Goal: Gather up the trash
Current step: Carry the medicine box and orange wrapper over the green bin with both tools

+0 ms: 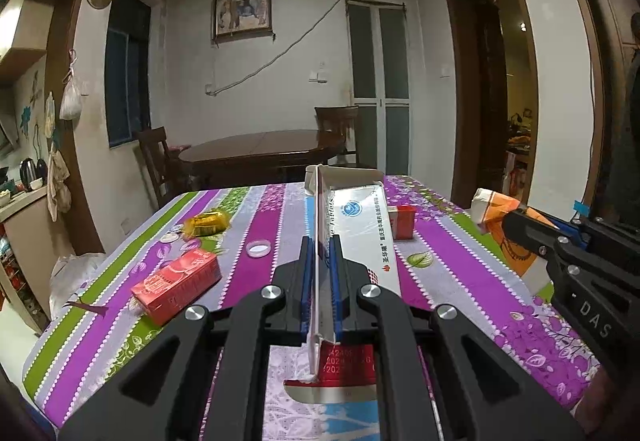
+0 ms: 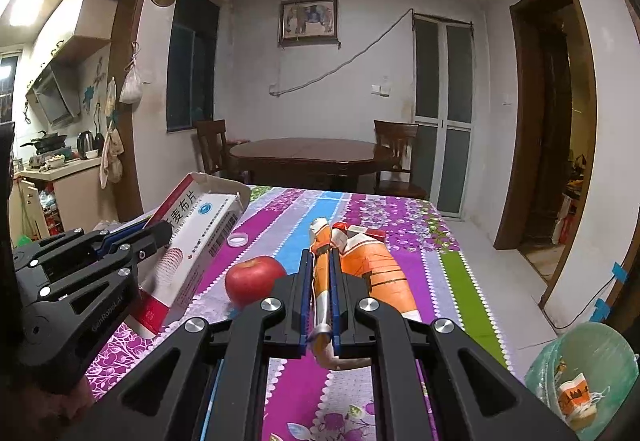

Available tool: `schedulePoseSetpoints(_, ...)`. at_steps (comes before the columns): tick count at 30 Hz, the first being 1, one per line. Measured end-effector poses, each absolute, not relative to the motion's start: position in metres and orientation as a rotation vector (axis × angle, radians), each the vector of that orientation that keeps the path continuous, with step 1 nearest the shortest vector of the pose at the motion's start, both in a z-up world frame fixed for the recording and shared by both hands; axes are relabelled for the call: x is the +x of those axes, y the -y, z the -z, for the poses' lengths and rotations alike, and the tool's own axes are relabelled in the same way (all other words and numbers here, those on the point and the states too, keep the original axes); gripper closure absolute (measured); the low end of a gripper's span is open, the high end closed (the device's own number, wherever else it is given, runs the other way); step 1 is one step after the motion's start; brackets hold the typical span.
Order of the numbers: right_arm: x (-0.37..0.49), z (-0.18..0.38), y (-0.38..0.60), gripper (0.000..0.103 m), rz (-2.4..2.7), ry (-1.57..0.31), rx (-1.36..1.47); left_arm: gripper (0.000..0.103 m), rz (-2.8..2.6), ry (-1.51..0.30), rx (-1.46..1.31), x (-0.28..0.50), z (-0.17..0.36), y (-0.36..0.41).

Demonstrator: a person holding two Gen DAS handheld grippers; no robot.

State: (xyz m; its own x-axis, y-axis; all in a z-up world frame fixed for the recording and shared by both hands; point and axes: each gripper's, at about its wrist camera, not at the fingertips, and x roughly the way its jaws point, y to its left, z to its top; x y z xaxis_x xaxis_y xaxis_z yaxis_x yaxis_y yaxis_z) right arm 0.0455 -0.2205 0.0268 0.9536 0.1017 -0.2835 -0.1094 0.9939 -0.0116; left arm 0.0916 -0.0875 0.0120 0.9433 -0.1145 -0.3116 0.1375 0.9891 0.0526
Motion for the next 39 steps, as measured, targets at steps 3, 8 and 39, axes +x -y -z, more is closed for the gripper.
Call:
schedulePoseSetpoints(3,0.043,-0.034,0.228,0.094,-0.086,-0.281,-0.031,0.096,0.151,-0.318,0.07,0.093,-0.015,0.096)
schedulePoseSetpoints(8,0.028,-0.045,0.26,0.094,-0.017,-0.272,-0.043,0.096,0.225,-0.31,0.068,0.092,-0.023,0.126)
schedulePoseSetpoints(39,-0.038,-0.002,0.626,0.094,0.436,-0.618,0.089,0.096,0.759,-0.613,0.194,0.114,0.017,0.411)
